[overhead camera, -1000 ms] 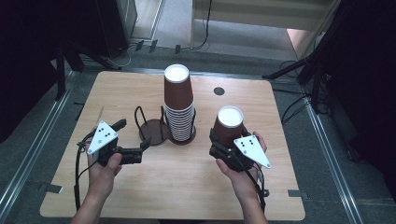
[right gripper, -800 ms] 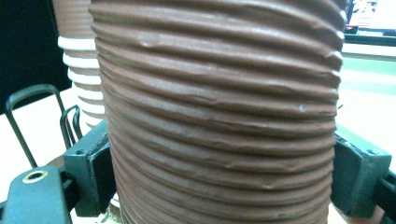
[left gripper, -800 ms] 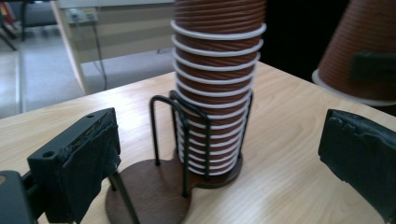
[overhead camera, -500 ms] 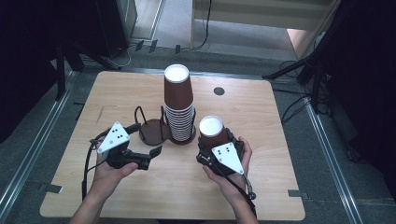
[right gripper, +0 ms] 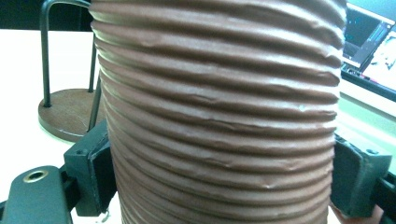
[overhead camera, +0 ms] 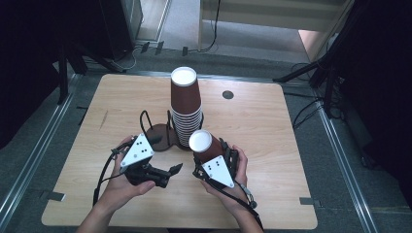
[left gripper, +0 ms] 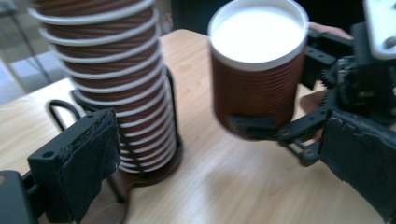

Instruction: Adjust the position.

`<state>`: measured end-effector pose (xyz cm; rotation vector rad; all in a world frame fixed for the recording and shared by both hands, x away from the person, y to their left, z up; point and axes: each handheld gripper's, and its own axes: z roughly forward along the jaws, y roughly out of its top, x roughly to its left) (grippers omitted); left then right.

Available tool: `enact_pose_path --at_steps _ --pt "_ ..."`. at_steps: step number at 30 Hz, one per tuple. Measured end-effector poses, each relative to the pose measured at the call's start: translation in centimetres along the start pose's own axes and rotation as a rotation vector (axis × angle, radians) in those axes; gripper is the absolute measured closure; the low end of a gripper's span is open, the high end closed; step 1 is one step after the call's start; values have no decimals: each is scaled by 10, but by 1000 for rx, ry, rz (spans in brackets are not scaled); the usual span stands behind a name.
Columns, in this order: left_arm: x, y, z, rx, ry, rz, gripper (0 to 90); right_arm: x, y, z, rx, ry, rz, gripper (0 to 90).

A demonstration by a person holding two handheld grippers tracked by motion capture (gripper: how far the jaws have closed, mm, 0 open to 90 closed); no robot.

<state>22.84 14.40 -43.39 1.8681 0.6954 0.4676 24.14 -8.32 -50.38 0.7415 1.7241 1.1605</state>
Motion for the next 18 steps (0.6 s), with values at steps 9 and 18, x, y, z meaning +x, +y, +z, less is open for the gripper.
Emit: enact_pose_path --at_steps 9,18 --pt "-6 -2 6 41 -48 30 0 12 -3 -2 -49 54 -103 128" --pt "-11 -2 9 77 -70 68 19 24 -2 -9 -121 144 -160 128"
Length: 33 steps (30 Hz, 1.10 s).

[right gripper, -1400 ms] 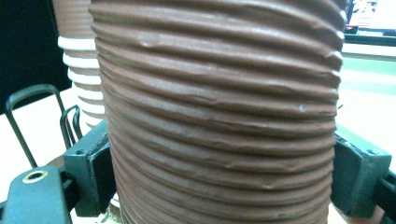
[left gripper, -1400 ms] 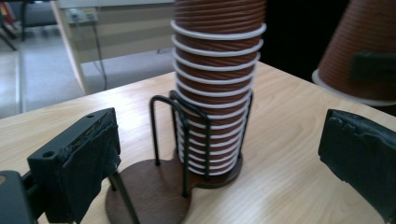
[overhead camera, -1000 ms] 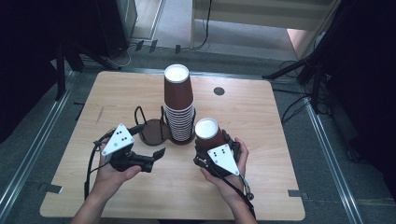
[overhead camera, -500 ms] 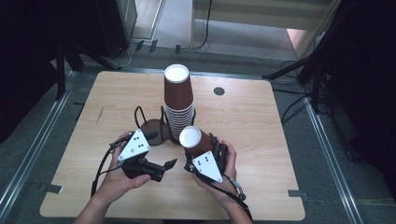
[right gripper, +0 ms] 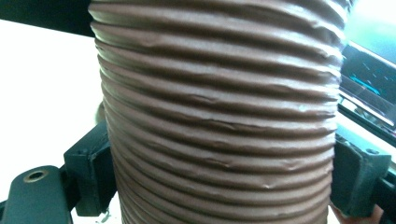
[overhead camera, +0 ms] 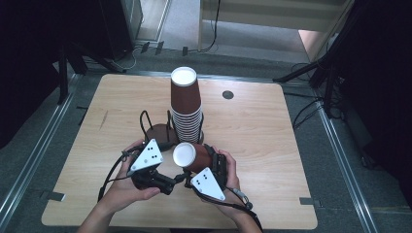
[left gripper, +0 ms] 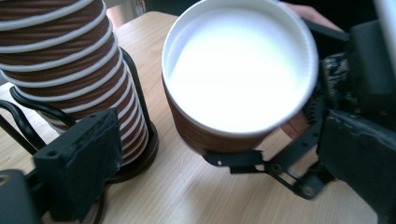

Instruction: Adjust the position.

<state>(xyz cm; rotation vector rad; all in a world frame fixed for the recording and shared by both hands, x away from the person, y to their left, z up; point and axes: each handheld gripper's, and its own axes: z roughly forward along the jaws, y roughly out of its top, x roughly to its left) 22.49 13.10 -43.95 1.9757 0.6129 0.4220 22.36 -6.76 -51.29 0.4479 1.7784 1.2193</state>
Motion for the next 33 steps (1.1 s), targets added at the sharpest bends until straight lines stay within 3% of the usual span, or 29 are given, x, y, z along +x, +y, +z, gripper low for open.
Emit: enact_pose_path --at_steps 12,19,22,27,30,33 --pt "-4 1 4 68 -30 32 31 11 2 -3 -44 70 -89 127" --pt "-5 0 9 107 -25 19 37 17 2 -3 -46 79 -147 126" --pt "-4 -1 9 103 -20 8 68 19 1 -3 -44 81 -151 124" --pt "-3 -2 7 92 -55 -1 192 19 0 -2 -14 92 -151 113" --pt "1 -3 6 88 -86 -25 197 18 0 -4 -17 118 -116 106" --pt "3 -3 5 92 -98 -36 201 18 1 -4 -21 128 -116 100"
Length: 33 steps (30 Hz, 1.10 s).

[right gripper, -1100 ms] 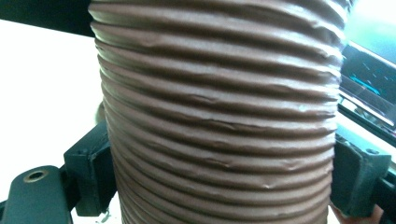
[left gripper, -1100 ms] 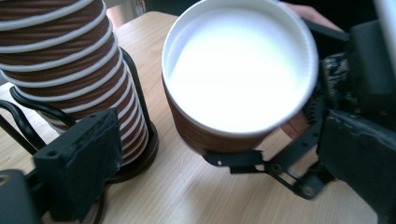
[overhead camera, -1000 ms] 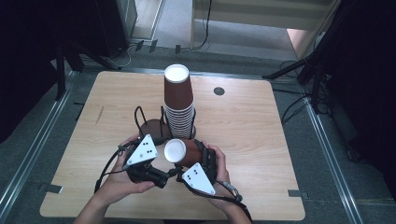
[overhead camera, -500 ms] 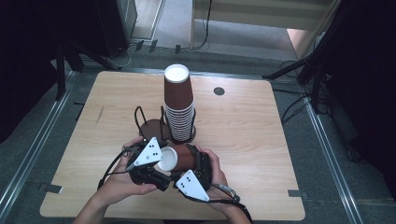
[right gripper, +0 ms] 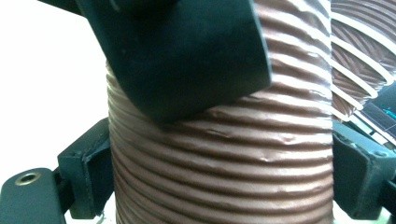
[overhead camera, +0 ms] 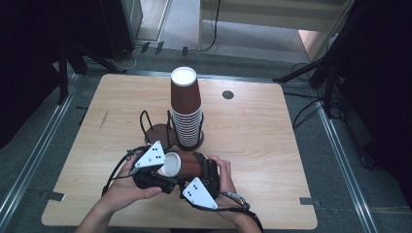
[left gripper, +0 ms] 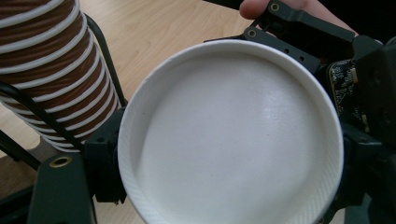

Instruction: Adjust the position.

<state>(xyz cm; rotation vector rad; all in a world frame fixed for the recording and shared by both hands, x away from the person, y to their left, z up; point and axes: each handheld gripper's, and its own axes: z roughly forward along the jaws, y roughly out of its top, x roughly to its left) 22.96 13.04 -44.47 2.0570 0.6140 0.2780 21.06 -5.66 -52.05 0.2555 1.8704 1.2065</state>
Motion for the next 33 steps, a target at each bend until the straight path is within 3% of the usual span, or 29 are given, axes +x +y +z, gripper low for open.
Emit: enact_pose_path --at_steps 2,5,10,14,19,26,30,33 --pt "0 0 0 2 -1 -2 205 1 0 0 3 3 7 92" --pt "2 -1 1 12 33 -2 207 0 1 0 -1 -3 14 16" --pt "7 -2 -3 -20 32 -28 210 -5 3 -4 -13 -6 28 0" --pt "9 -3 -5 -44 59 -38 211 -9 5 -6 -21 -16 40 0" --pt "12 -4 -7 -93 63 -63 211 -15 10 -10 -40 -36 56 0" --pt "13 -6 -11 -171 144 -52 210 -25 19 -17 -69 -49 106 0" --pt "14 -6 -18 -235 144 -61 210 -30 24 -22 -89 -58 128 0" --pt "14 -6 -20 -265 178 -60 211 -33 27 -24 -101 -65 155 6"
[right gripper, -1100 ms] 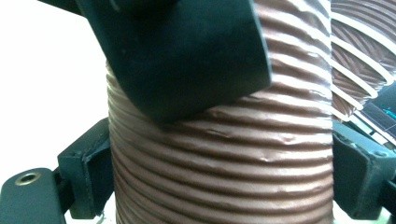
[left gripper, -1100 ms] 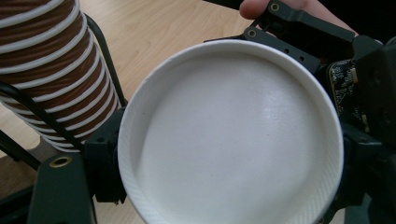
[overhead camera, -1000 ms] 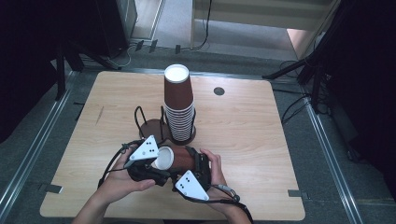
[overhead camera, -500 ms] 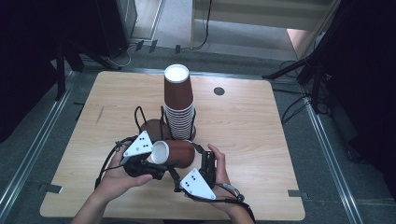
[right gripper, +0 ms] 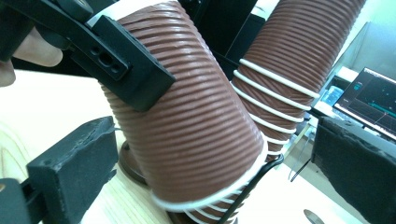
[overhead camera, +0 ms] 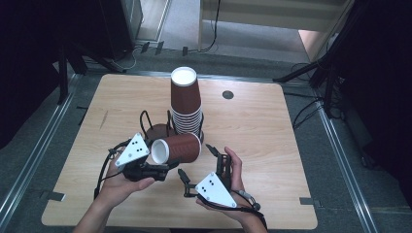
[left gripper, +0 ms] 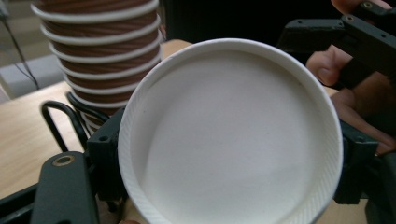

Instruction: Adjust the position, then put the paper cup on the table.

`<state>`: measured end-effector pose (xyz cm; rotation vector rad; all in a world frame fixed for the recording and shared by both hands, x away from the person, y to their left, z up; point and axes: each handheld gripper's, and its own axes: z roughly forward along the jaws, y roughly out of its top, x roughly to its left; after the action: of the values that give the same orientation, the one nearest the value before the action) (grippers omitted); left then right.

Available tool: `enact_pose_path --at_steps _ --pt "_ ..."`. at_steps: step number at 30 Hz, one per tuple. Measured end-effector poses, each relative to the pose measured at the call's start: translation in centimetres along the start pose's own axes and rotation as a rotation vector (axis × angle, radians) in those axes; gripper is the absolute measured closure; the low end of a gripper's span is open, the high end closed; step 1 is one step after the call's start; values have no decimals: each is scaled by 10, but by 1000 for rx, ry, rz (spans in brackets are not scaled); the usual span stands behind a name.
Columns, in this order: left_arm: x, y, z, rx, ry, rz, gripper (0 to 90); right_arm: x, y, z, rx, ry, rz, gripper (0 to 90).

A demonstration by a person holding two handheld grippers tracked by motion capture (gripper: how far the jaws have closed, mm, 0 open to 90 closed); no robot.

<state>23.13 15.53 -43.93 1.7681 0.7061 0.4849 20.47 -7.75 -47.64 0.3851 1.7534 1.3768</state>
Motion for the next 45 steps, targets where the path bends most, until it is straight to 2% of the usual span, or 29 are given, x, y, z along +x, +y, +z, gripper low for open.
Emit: enact_pose_path --at_steps 4,6,9,13,16,18,19,21,22,25,27,30,34,36,39,42,45 --pt "1 0 -4 -65 19 -4 212 -1 1 -1 -4 -5 12 7" --pt "3 0 -6 -124 17 -17 212 -2 2 -2 -10 -12 28 17" --pt "2 -1 -9 -205 36 -17 213 -3 3 -2 -16 -27 43 50" --pt "3 -2 -10 -279 49 -16 215 -4 2 -2 -21 -32 103 73" --pt "3 -3 -10 -301 70 -9 215 -9 1 -2 -6 -11 195 97" --pt "3 -5 -9 -309 81 -8 215 -12 1 -1 2 -13 243 130" --pt "4 -5 -9 -311 83 -12 215 -12 0 0 7 -34 247 127" --pt "4 -6 -8 -316 90 -16 215 -11 -2 3 42 -108 252 126" --pt "5 -6 -7 -316 98 -16 215 -11 -3 4 58 -134 278 126" --pt "5 -7 -5 -327 100 -13 215 -11 -6 6 114 -188 326 110" --pt "4 -7 -4 -327 111 -12 215 -12 -4 6 146 -194 367 45" --pt "3 -8 -3 -327 118 -12 215 -16 1 6 180 -184 481 0" --pt "2 -8 -2 -334 121 -17 215 -21 3 5 211 -211 652 0" --pt "1 -8 -2 -344 116 -22 216 -22 4 4 212 -216 709 0" --pt "-2 -8 -1 -356 94 -32 217 -22 11 0 201 -232 744 0" --pt "-6 -8 1 -357 79 -22 217 -22 22 -5 173 -246 774 0" --pt "-7 -9 2 -358 77 -26 217 -21 33 -11 141 -272 814 0"
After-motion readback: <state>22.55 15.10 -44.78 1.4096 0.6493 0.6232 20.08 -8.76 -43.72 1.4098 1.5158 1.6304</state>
